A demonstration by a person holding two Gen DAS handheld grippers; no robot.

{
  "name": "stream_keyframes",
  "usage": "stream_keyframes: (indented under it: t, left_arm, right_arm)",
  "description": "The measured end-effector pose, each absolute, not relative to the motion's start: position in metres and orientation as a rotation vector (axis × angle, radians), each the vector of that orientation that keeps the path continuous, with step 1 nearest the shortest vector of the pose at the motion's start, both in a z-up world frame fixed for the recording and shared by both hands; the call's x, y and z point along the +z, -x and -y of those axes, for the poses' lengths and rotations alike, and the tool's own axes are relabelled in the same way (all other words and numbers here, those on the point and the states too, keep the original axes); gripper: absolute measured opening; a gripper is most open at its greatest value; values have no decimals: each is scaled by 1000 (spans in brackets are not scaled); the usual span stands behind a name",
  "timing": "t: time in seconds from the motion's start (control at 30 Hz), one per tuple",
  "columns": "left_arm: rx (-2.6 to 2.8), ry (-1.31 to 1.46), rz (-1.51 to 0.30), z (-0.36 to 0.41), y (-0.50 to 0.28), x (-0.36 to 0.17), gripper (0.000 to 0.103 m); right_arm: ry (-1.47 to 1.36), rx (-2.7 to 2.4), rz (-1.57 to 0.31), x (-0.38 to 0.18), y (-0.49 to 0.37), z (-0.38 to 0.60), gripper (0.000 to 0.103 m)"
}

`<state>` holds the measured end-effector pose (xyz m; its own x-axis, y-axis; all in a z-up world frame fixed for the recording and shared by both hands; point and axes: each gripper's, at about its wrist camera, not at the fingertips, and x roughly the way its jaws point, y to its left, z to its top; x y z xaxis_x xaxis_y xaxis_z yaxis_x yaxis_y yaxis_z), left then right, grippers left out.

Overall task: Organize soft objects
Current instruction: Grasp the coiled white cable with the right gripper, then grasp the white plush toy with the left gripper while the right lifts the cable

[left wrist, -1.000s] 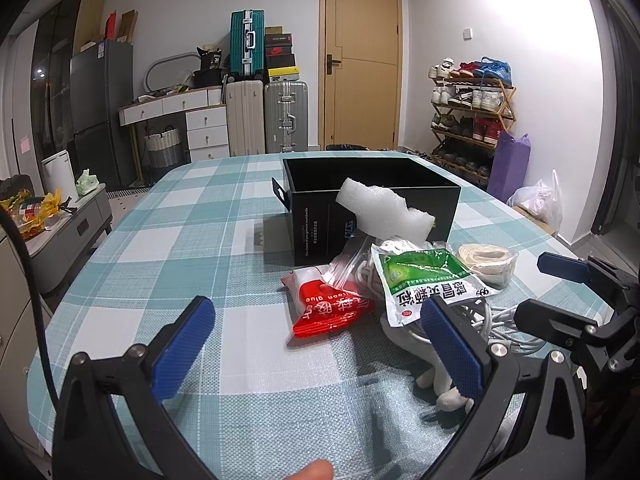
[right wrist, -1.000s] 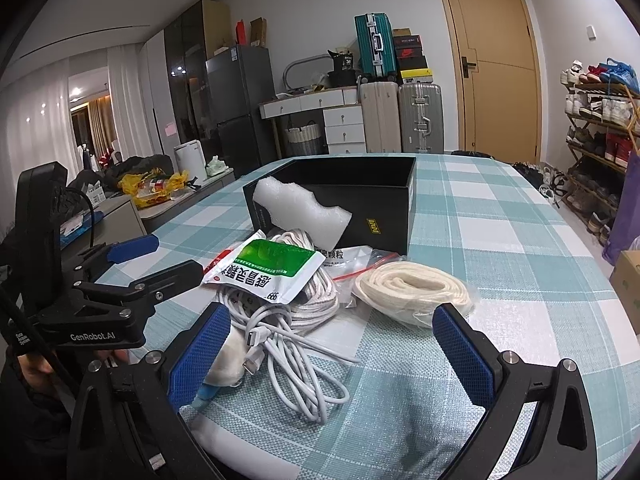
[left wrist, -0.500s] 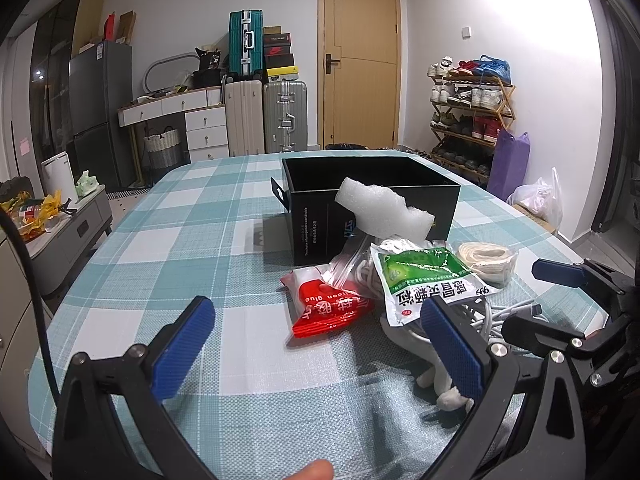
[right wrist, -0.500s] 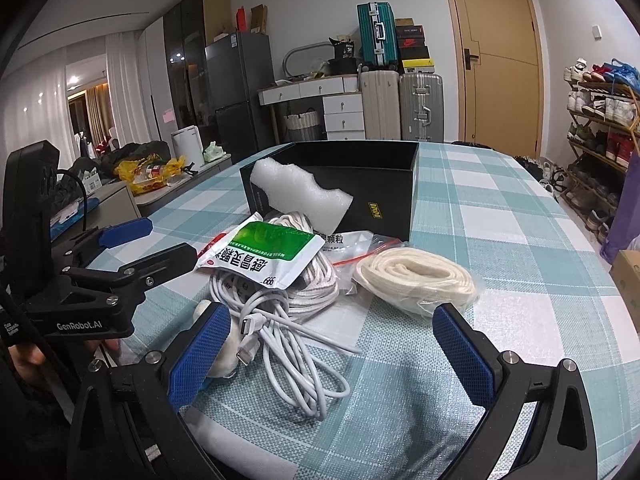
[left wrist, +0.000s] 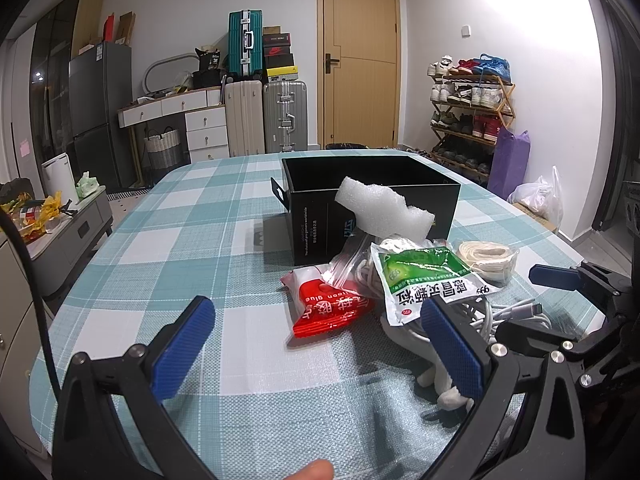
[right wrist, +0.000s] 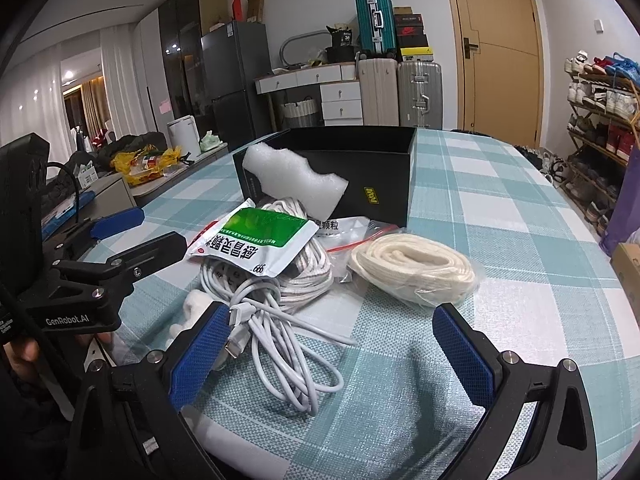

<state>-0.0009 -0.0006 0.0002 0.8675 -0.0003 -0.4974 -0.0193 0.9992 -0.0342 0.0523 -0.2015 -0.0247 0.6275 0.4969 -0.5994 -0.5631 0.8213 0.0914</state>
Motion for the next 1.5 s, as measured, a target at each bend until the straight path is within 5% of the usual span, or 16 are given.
stream_keyframes:
  t: [0.43, 0.87, 1.0, 1.07, 1.5]
  left_arm:
    - [13, 35, -521, 0, 1, 1, 103]
    - [13, 33, -521, 0, 2, 1, 103]
    - [13, 34, -522, 0, 2, 1, 103]
    - [13, 34, -521, 1, 1, 1, 103]
    - [-46, 41, -527, 1, 8, 10, 103]
  right_arm:
    - [109, 741, -724, -32, -59, 183, 70]
    - [158, 771, -722, -38, -53, 173, 62]
    - [170, 796, -709, -38, -47, 171, 35]
    - [182, 802, -681, -35, -41, 171, 31]
    - [112, 749, -534, -12, -26, 191, 29]
